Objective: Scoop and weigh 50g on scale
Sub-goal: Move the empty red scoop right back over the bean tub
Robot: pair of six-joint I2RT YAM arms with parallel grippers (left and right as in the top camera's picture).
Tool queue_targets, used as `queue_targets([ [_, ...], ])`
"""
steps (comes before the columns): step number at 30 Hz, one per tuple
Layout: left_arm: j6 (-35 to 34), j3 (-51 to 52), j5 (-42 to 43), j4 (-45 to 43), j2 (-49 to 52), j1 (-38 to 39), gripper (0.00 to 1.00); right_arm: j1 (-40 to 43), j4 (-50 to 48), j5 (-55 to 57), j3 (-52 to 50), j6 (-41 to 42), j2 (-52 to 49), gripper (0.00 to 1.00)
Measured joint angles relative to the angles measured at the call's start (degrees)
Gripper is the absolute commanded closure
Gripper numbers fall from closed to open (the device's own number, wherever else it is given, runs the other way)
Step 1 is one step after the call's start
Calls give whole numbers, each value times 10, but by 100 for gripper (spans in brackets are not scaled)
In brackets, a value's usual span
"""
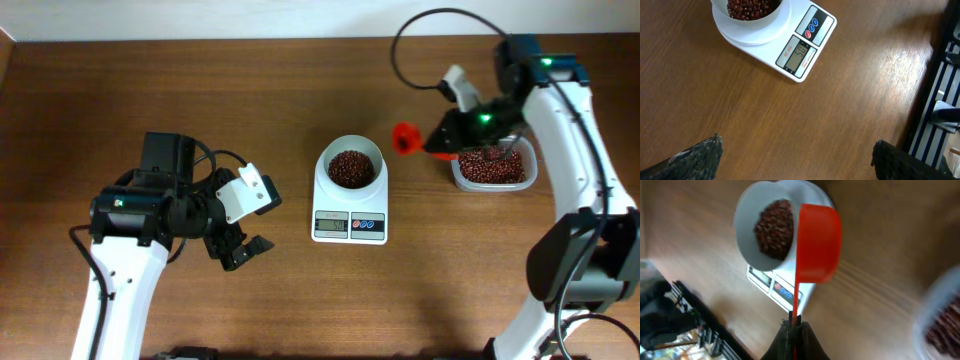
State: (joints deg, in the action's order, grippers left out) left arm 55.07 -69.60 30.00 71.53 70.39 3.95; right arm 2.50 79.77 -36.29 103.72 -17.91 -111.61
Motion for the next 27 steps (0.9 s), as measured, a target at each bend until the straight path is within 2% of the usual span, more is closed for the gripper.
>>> queue_targets([
  [5,0,0,0,0,0,0,1,85,42,27,0,0,0,96],
  [11,0,0,0,0,0,0,1,130,70,61,0,2,0,96],
  [15,0,0,0,0,0,0,1,150,81,129,0,37,0,96],
  [21,0,0,0,0,0,0,1,141,65,236,0,105,0,96],
  [27,0,0,0,0,0,0,1,75,34,361,0,163,0,96],
])
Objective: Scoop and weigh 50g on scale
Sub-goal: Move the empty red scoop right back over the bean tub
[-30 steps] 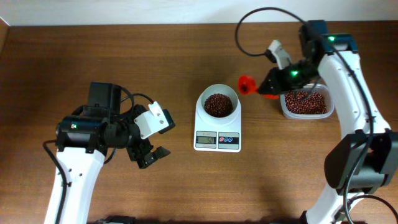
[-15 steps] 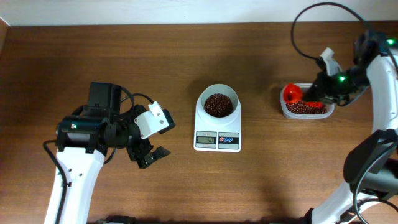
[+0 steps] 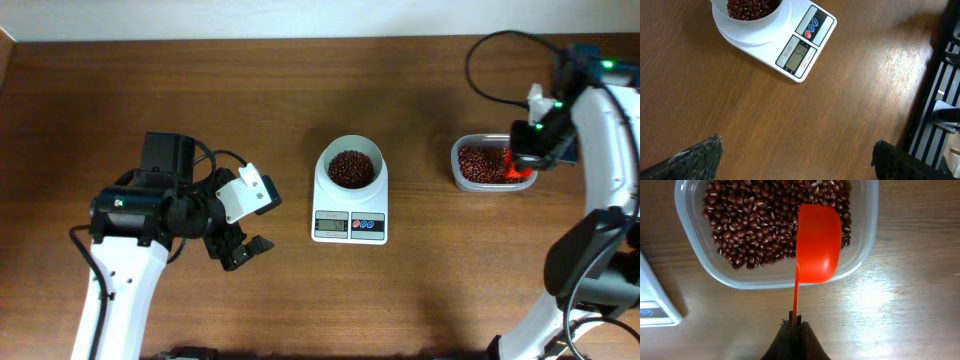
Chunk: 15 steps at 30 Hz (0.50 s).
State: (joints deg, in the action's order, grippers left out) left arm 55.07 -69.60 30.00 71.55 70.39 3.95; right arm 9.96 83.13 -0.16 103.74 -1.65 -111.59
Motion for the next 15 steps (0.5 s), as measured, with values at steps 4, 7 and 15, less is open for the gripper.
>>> queue_targets([
  [4,0,0,0,0,0,0,1,-48,-13,74,0,14,0,96],
  [7,0,0,0,0,0,0,1,-70,-18,115,0,21,0,96],
  [15,0,0,0,0,0,0,1,-74,-18,164,3,66,0,96],
])
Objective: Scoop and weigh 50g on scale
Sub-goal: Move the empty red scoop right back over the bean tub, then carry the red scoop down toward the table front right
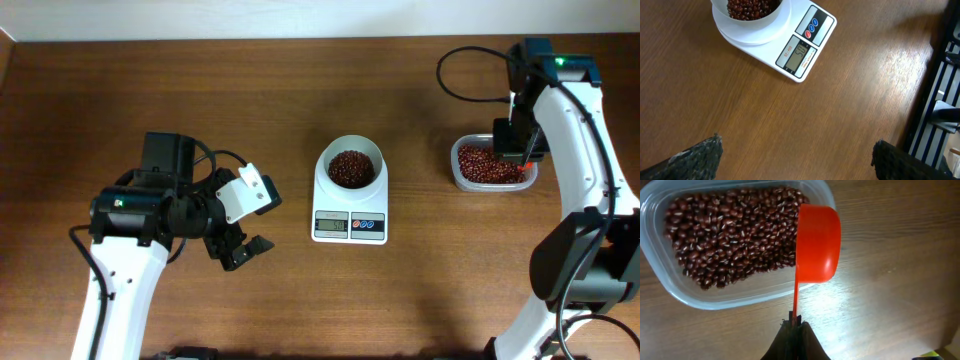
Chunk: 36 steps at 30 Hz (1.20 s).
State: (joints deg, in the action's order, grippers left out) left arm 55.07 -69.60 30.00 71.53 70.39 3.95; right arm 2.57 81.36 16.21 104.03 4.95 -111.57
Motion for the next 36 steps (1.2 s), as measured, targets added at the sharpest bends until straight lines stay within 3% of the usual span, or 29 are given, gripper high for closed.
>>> queue_targets([
  [6,0,0,0,0,0,0,1,0,9,-15,72,58,25,96],
  [11,0,0,0,0,0,0,1,0,9,-152,138,80,104,96],
  [16,0,0,0,0,0,0,1,-1,50,-248,143,85,137,96],
  [22,0,0,0,0,0,0,1,-42,60,-281,138,86,134,96],
  [27,0,0,0,0,0,0,1,-57,38,-269,95,86,134,96],
  [36,0,0,0,0,0,0,1,-57,-55,-253,-104,86,151,96],
])
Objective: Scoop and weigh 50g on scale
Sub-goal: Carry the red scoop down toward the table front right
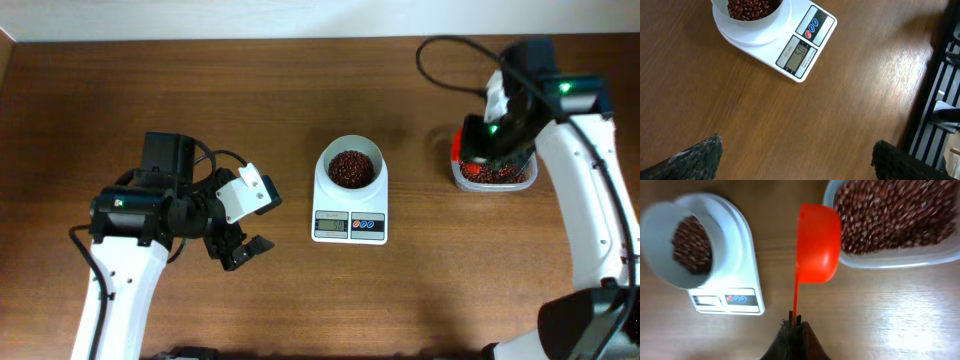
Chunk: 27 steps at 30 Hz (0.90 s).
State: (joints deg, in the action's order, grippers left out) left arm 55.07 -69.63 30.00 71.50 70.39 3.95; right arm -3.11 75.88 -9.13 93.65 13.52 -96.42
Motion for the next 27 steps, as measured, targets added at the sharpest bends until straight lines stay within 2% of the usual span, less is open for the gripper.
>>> queue_targets([
  [9,0,0,0,0,0,0,1,9,-76,-3,-181,-1,167,96],
  [14,0,0,0,0,0,0,1,69,-92,-20,-265,-3,233,96],
  [18,0,-1,0,0,0,0,1,120,-130,-77,-329,-26,290,96],
  [27,0,-1,0,0,0,0,1,136,-207,-140,-481,-28,338,96],
])
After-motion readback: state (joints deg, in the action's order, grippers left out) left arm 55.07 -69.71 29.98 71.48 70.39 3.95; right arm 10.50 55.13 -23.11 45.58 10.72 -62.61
